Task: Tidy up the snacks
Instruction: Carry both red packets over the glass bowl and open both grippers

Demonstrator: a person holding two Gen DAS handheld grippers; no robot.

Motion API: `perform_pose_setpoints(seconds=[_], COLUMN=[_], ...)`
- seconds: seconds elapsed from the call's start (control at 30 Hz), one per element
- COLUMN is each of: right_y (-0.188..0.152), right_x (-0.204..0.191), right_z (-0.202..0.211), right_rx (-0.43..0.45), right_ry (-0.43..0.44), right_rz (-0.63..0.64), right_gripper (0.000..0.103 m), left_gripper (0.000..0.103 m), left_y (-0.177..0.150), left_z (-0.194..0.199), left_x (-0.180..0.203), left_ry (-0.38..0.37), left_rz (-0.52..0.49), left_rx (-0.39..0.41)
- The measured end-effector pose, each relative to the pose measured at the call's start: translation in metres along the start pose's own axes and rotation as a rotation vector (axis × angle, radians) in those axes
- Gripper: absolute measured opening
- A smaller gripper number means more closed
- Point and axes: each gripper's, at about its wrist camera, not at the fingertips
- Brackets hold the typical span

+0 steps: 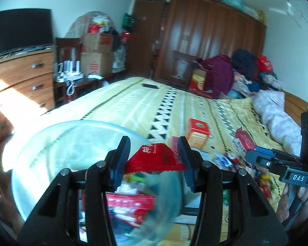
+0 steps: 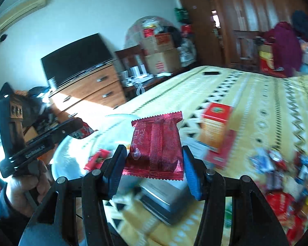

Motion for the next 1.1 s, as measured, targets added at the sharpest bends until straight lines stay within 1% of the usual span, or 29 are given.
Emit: perform_pose_setpoints(seconds=[0.1,0.27,0.37,0.53,0.73,1.1], right_y=[0.013,0.023,0.022,0.014,0.005,0.002], right_x=[-0.027,-0.065,-0.079,-0.089,-0.092,-0.1], right_z=[-0.028,-0.074,-0.099,-0.13,-0.149,-0.159], right_rx=[-0.026,-0.087,-0.125,-0.177,-0.218,-0.247], right_ry=[0.051,0.1,0.113,0.125,0.136,0.136], right_rz=[0.029,0.074,0.097,0.107,0.105,0.12], right_gripper=[0.058,0.058,0.058,0.058,0.058,0.058], left_gripper=[0.048,0.048,0.048,0.048,0.048,0.048], left_y=[-0.005,-0.013,-0.017,-0.019,-0.02,-0.019], left_z=[-0.002,-0.012,-0.016,-0.016,-0.012,-0.012], left_x=[-0.021,-0.036,-0.044,-0.054,-0.071,-0.078], left_ry=[0.043,0.089,0.109,0.123,0.129,0.126], left_rz=[0.034,0.053,0.055,0.061,0.077,0.083], left_rx=[-0.007,-0.035,-0.054,-0.062,-0.071,-0.081])
Point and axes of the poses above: each gripper's, at about its wrist camera, not at the fingertips, and z roughly against the way its jaws point, x to its right, y to its top, and after that the axes turned 5 degrees about -x, right-handed
